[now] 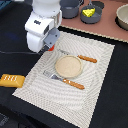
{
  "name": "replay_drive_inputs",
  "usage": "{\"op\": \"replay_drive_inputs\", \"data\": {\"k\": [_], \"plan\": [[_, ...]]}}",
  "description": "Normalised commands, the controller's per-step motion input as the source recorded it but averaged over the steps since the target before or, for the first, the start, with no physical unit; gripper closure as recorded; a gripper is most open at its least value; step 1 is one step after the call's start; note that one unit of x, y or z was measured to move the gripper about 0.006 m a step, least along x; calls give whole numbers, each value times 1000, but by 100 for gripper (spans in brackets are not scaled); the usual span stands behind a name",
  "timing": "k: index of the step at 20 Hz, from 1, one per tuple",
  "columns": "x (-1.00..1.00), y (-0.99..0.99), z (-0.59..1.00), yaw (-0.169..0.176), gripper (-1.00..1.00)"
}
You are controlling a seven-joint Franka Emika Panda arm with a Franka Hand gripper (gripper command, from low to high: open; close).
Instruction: Interact with the objects in diverse but meaningful ways.
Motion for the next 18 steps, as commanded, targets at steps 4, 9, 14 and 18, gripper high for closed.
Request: {"op": "replay_drive_inputs", "data": {"k": [4,9,14,18], "plan": [[-716,-114,-269,0,100],[-627,-97,-278,0,100],[-554,-75,-270,0,100],[-570,-61,-295,0,100]]}}
